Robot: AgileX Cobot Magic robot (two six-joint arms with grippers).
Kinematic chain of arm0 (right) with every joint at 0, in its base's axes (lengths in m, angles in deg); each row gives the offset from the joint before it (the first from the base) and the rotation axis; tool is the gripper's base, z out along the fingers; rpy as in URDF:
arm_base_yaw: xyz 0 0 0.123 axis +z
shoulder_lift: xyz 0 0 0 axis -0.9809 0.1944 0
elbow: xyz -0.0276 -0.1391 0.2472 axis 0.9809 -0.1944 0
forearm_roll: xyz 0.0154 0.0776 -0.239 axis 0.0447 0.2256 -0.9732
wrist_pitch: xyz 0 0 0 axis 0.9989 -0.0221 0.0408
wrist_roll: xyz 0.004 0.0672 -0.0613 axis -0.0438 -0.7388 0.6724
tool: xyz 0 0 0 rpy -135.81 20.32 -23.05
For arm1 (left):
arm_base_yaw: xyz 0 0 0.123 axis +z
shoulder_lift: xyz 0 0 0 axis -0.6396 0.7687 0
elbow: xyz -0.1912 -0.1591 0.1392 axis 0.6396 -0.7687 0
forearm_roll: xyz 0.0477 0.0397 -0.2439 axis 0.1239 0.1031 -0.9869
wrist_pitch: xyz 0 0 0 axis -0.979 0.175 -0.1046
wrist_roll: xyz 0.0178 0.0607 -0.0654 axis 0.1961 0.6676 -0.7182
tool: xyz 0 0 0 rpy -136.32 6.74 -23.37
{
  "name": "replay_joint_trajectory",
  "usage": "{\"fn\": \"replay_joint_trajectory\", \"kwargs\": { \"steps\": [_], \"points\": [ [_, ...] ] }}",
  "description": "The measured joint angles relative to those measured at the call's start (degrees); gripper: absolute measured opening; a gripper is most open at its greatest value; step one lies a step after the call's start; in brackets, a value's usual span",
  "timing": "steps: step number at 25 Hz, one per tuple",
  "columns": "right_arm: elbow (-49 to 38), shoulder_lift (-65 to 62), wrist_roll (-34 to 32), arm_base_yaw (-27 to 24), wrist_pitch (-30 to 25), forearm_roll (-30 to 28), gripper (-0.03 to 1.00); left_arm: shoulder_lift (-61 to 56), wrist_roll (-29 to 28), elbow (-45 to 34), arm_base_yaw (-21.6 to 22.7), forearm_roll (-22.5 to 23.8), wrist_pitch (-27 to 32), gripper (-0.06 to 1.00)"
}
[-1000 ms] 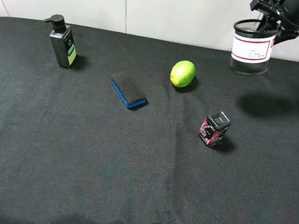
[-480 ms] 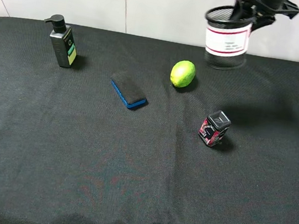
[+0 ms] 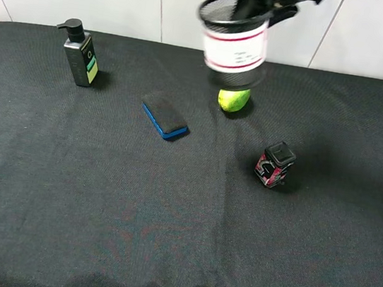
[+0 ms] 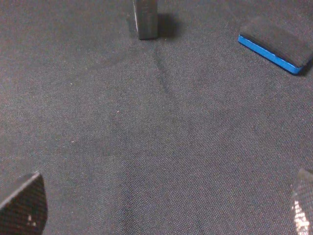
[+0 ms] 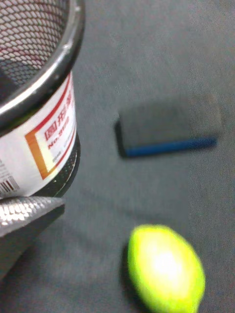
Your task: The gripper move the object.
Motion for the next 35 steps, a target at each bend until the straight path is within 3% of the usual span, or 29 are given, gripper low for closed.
{"fn": "replay_joint_trajectory", "kwargs": {
  "steps": [10,17,23,29,35],
  "points": [
    [0.00,0.00,-3.11,11.29,1.00,0.44,0.22,0.00,0.00,0.00,0.00,0.00,0.00,0.99],
    [0.00,0.00,-4.55,16.28,7.90,2.18,0.22,0.00,0.00,0.00,0.00,0.00,0.00,0.99],
    [0.00,0.07,-4.68,17.29,15.26,5.25,0.22,0.00,0.00,0.00,0.00,0.00,0.00,0.99],
    [0.00,2.84,-2.97,17.29,20.00,10.11,0.22,0.00,0.00,0.00,0.00,0.00,0.00,0.99],
    [0.00,5.67,-1.61,17.29,24.18,11.06,0.22,0.00,0.00,0.00,0.00,0.00,0.00,0.99]
  ]
}}
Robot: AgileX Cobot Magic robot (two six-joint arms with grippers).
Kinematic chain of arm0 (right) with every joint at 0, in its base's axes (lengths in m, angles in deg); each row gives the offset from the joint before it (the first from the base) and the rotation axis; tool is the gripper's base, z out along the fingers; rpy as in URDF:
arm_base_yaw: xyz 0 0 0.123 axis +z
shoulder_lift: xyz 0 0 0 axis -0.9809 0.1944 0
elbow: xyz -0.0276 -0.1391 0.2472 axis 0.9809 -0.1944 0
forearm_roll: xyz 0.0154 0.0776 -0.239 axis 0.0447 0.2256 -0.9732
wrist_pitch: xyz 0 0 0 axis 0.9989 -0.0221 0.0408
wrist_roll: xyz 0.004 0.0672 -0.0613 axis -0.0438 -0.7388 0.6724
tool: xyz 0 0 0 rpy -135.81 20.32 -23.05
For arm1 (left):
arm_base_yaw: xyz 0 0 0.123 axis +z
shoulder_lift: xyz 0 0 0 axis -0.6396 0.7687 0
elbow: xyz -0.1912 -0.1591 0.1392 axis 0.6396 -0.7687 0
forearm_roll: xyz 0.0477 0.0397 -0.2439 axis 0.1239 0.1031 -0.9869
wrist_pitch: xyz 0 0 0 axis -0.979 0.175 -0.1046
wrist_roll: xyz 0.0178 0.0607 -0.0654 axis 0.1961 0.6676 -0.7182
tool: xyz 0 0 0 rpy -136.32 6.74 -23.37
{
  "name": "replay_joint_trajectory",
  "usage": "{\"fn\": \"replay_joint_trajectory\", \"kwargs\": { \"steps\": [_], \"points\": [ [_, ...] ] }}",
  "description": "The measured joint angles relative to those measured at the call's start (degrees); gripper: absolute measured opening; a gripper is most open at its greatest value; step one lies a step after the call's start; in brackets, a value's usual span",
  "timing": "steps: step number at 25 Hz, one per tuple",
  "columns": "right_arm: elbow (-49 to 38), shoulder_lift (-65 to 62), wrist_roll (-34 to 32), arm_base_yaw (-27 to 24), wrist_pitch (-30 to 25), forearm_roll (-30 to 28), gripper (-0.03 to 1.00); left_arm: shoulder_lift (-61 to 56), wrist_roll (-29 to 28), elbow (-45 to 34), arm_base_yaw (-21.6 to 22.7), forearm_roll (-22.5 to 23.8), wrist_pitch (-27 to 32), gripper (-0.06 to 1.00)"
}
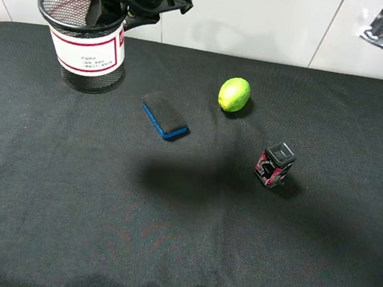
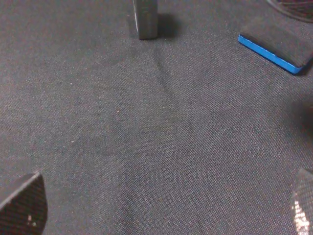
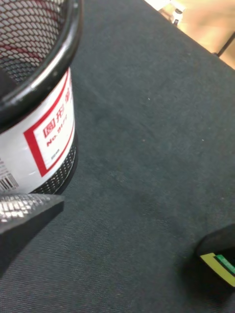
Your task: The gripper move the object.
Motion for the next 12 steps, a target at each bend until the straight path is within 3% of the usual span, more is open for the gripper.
{"fn": "replay_joint_trajectory", "kwargs": {
  "steps": [6,12],
  "points": [
    [1.63,3.47,1.34,0.00,4.32,0.91,0.22,0.00,0.00,0.00,0.00,0.00,0.00,0.99],
    [8.75,9.88,1.65,0.00,4.39,1.08,0.22,0.00,0.00,0.00,0.00,0.00,0.00,0.99]
  ]
}}
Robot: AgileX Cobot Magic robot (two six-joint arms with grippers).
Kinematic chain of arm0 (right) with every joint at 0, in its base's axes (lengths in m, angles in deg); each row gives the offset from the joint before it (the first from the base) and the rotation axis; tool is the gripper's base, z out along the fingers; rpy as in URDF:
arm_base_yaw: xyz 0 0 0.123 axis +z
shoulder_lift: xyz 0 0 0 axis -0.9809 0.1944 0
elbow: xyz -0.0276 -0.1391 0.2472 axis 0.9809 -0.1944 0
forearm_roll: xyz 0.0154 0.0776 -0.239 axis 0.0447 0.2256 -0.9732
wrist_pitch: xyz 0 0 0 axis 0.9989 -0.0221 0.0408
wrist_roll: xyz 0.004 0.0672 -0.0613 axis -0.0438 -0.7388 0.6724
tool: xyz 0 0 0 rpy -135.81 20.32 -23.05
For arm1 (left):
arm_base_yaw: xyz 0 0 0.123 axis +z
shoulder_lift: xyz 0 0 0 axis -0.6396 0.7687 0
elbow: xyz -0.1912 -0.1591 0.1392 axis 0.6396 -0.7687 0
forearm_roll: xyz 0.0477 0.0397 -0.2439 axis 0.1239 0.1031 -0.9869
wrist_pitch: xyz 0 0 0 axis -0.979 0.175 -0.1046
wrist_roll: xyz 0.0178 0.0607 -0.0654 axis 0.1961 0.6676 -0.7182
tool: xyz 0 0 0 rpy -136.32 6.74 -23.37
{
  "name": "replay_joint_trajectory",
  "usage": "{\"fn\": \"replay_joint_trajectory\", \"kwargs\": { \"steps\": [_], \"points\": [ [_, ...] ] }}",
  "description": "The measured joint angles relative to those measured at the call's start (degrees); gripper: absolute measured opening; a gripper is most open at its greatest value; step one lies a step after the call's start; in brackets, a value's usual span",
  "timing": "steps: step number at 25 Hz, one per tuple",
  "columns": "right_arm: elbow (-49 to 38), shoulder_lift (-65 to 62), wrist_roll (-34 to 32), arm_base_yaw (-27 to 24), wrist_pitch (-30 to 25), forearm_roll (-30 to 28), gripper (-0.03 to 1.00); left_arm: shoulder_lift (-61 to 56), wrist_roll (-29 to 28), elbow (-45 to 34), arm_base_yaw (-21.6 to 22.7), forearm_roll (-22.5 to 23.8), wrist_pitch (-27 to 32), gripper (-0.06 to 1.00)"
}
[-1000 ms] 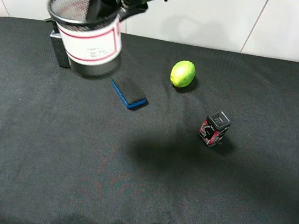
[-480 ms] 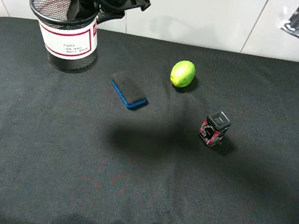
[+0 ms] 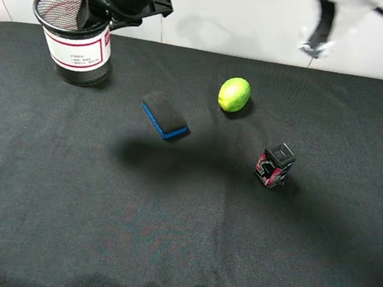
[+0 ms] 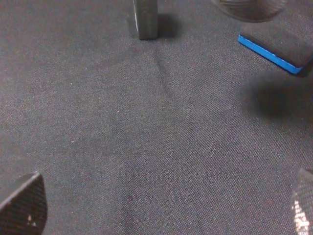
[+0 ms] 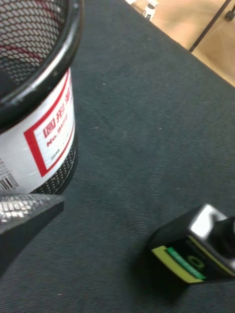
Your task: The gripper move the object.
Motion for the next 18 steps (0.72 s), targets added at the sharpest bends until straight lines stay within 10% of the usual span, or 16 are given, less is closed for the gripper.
{"fn": "replay_joint_trajectory", "kwargs": {
  "steps": [18],
  "points": [
    [11.72,14.23,0.15,3.04,3.52,0.83,0.22,0.00,0.00,0.00,0.00,0.00,0.00,0.99]
  ]
}}
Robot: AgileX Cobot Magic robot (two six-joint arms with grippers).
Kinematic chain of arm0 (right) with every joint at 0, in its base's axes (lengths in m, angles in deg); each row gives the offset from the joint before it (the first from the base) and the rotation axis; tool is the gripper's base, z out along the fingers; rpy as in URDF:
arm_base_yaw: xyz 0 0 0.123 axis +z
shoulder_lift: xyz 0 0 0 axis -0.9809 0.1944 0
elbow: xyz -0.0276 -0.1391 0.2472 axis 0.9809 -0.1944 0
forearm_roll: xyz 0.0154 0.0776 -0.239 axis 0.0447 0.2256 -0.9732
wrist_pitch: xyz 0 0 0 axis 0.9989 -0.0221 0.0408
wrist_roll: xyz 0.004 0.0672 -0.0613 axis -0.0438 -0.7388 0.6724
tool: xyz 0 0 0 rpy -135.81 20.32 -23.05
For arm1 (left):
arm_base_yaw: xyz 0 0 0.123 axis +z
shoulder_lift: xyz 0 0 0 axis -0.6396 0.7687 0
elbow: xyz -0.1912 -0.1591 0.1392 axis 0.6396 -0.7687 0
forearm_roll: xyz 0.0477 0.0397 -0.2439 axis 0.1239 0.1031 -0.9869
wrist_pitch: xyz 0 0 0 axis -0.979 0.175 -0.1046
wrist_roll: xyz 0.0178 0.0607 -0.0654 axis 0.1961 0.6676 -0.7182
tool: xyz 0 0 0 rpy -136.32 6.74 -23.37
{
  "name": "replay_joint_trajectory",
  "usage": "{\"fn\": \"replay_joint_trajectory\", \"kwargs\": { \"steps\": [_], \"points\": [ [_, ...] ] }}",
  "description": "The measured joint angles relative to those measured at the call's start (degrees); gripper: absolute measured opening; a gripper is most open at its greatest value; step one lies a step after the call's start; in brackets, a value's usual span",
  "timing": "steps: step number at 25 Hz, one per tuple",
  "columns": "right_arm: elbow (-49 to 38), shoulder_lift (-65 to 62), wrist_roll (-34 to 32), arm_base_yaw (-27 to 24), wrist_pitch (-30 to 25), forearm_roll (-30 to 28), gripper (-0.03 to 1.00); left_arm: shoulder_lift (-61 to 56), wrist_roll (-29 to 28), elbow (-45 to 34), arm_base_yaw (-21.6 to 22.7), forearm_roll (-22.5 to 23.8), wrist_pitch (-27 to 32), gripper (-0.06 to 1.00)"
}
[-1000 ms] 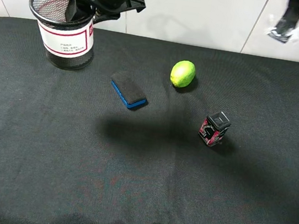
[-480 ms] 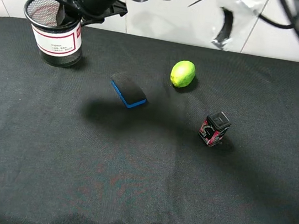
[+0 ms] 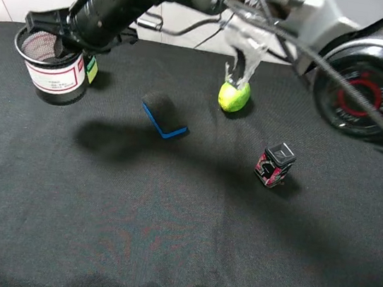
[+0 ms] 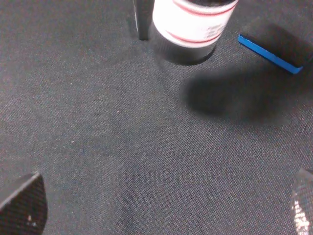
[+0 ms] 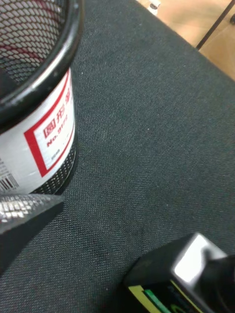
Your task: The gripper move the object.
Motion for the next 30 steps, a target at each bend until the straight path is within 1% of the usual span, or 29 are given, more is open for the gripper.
{"fn": "replay_joint_trajectory", "kwargs": {
  "steps": [6,8,15,23,30],
  "points": [
    [1.94,3.16,0.00,0.28,4.10,0.27,0.22,0.00,0.00,0.00,0.00,0.00,0.00,0.99],
    [2.12,4.04,0.00,0.28,5.96,0.27,0.22,0.00,0.00,0.00,0.00,0.00,0.00,0.99],
    [2.16,6.47,0.00,0.28,9.93,0.33,0.22,0.00,0.00,0.00,0.00,0.00,0.00,0.99],
    [2.16,9.02,0.21,0.28,12.66,0.85,0.22,0.00,0.00,0.00,0.00,0.00,0.00,0.99],
    [2.16,10.19,0.57,0.28,13.54,1.66,0.22,0.00,0.00,0.00,0.00,0.00,0.00,0.99]
  ]
}}
